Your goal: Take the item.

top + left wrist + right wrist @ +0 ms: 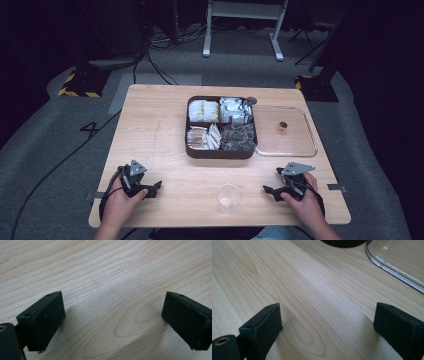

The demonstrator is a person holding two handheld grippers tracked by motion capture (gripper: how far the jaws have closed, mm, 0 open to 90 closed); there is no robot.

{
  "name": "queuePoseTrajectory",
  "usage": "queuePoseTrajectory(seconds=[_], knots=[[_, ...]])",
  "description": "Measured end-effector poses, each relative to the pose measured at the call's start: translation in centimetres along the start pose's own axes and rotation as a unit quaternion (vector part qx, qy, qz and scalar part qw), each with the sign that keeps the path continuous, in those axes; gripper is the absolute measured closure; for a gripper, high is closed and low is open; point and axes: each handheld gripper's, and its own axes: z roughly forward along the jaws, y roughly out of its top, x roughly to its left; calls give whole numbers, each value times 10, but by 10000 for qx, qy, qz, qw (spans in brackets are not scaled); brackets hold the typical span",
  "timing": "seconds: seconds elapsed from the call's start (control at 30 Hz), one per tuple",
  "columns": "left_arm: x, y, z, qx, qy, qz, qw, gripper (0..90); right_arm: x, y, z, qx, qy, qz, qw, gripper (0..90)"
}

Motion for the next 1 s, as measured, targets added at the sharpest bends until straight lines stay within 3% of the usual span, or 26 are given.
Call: queuePoseTrajectory(seconds=[0.1, 0.13, 0.27, 0.33, 0.47, 0.5, 0.57, 0.77, 1.0], knots=[[2, 0, -3, 8, 50, -37, 10000, 106, 0, 0, 0, 1, 16, -5, 10000, 82], [3, 1, -6, 70, 98, -97, 9999, 186, 0, 0, 0, 3, 22, -11, 10000, 82], [3, 2, -8, 115, 147, -111, 9998, 235, 0, 0, 0, 0, 23, -6, 10000, 82], [2, 3, -11, 145, 133, -126, 9997, 243, 0, 0, 0, 1, 23, -5, 10000, 82], [-4, 12, -20, -48, 9, -225, 9997, 272, 0, 0, 0, 2, 23, -6, 10000, 82], [-6, 14, -23, -103, -48, -229, 9997, 272, 0, 0, 0, 1, 22, -7, 10000, 82], [-11, 19, -28, -234, -357, -368, 9984, 278, 1, 0, 0, 7, 15, 3, 10000, 82], [-15, 28, -35, -252, -247, -197, 9992, 291, 1, 0, 0, 11, 39, -30, 10000, 82], [-17, 38, -44, -335, -225, -197, 9990, 298, 1, 0, 0, 12, 115, -95, 9999, 82]])
